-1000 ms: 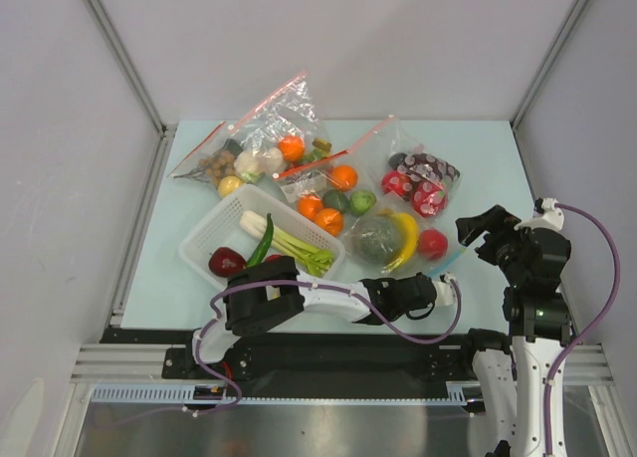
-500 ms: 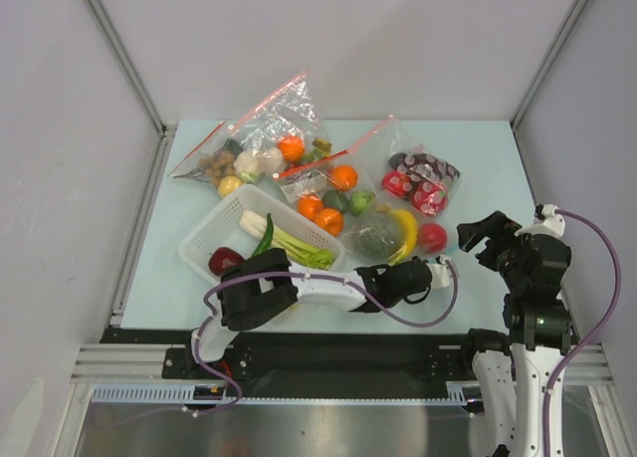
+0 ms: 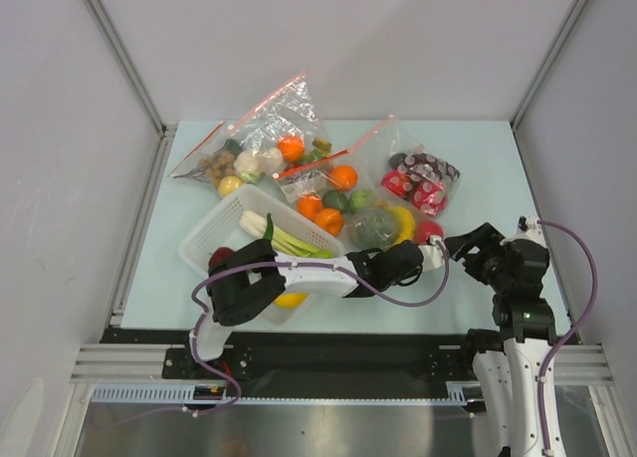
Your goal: Open the zip-top bag and remove the fake food
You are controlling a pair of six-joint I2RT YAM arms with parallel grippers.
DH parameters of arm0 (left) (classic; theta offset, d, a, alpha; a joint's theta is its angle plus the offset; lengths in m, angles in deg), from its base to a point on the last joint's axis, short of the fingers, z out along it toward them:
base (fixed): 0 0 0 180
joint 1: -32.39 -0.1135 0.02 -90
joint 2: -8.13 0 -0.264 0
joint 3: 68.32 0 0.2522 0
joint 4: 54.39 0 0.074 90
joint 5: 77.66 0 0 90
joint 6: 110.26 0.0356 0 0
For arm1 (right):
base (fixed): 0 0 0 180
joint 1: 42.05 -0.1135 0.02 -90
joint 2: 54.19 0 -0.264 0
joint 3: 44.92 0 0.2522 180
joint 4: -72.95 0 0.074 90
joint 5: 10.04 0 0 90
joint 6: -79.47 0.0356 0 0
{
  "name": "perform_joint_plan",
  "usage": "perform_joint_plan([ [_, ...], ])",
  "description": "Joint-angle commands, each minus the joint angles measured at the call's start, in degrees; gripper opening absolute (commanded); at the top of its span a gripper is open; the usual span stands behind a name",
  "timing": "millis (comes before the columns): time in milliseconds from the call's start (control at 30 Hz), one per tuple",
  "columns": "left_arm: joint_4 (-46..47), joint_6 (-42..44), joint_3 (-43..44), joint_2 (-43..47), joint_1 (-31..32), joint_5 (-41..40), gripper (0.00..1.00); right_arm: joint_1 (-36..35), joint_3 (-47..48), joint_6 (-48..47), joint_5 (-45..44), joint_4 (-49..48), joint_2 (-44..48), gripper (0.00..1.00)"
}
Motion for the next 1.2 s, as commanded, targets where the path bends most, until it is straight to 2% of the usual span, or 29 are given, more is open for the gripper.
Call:
perform_joint_plan([
  [0, 5.3, -0.9, 1.6, 3.1, -1.5, -0.2, 0.0, -3.4, -2.5, 3.4, 2.0, 2.3, 1.0, 0.76],
  [167, 5.3, -0.4, 1.6, 3.5, -1.8, -0.2, 0.0, -6.1, -4.7, 5.7, -0.4, -0.7, -1.0, 0.74],
  [233, 5.4, -0.2, 1.7, 3.5, -2.0, -0.2, 0.0, -10.4, -6.7, 7.4, -2.5, -2.9, -2.6, 0.73],
  [333, 5.3, 0.0, 1.5, 3.7, -2.2, -0.5, 0.0, -16.2, -8.4, 9.9, -10.0, -4.4, -5.2, 0.73],
  [500, 5.7, 0.2, 0.4, 4.4, -2.1, -0.1, 0.0, -21.3, -10.1, 14.7, -18.2, -5.9, -7.0, 0.75],
  [667, 5.6, 0.5, -0.3, 4.8, -2.1, 0.4, 0.0, -20.8, -9.2, 16.5, -21.5, -6.0, -4.1, 0.78],
  [833, 5.6, 1.2, -0.5, 5.0, -2.1, 0.0, 0.0, -15.7, -4.9, 14.1, -25.8, -1.0, 0.8, 0.82],
  [1067, 5.1, 1.5, -0.9, 5.9, -2.2, 0.1, 0.0, -4.9, -2.6, 10.0, -21.7, 3.4, 4.6, 0.84],
  [1167, 4.9, 0.5, -0.9, 6.8, -2.8, 2.0, 0.0, -3.9, -5.1, 11.1, -16.9, 2.1, 3.5, 0.82],
])
